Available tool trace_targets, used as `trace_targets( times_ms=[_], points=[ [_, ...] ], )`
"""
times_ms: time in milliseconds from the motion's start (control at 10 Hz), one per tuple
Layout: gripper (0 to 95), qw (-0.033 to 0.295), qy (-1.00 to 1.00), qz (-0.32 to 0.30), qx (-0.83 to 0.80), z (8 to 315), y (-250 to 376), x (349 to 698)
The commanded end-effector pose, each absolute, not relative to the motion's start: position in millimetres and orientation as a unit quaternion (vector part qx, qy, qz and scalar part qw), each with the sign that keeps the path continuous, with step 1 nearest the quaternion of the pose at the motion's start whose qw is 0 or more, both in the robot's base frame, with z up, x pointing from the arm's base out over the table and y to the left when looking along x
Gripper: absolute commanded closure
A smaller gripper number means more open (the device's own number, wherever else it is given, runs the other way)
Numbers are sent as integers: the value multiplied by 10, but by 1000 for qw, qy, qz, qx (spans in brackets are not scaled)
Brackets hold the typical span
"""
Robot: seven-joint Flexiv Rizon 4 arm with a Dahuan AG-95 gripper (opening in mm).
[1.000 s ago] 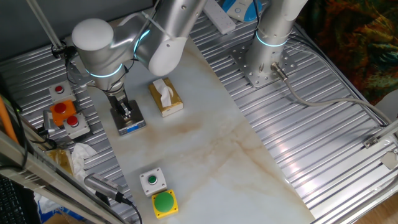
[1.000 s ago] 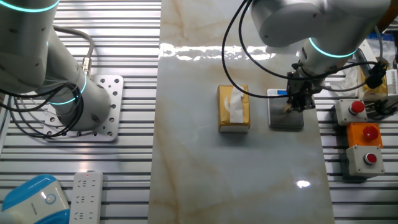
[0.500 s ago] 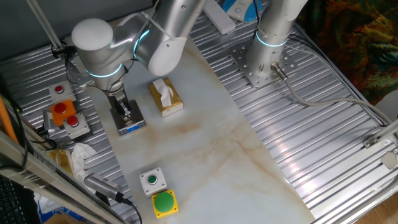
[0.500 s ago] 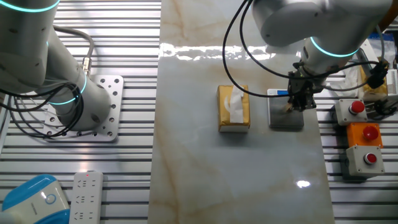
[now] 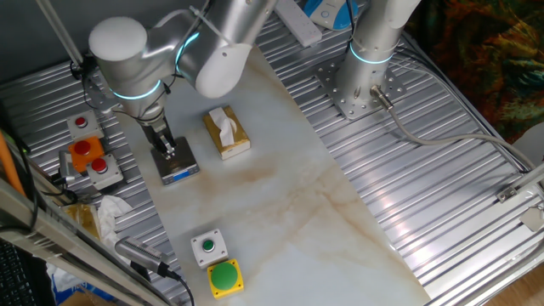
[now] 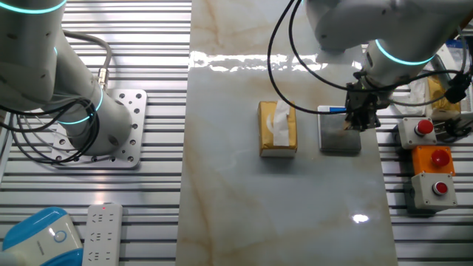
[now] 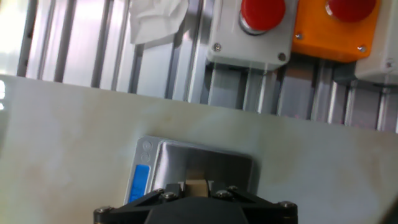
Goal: Remove the object from the scale
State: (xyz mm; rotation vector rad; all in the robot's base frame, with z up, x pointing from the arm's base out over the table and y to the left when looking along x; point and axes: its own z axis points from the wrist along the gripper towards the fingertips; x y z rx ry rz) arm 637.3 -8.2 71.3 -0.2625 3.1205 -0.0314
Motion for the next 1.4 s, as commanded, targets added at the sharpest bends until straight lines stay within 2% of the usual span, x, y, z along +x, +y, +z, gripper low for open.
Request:
trace_targets(
  times_ms=[100, 500, 1100, 1400],
  points=[
    [950, 2, 996, -6, -85, 836, -70, 6384],
    [950, -8, 996, -5, -86, 1105, -27, 6355],
    [950, -12, 996, -3, -91, 1318, -100, 6112],
    [950, -11, 996, -4, -86, 1329, -37, 6037]
  ],
)
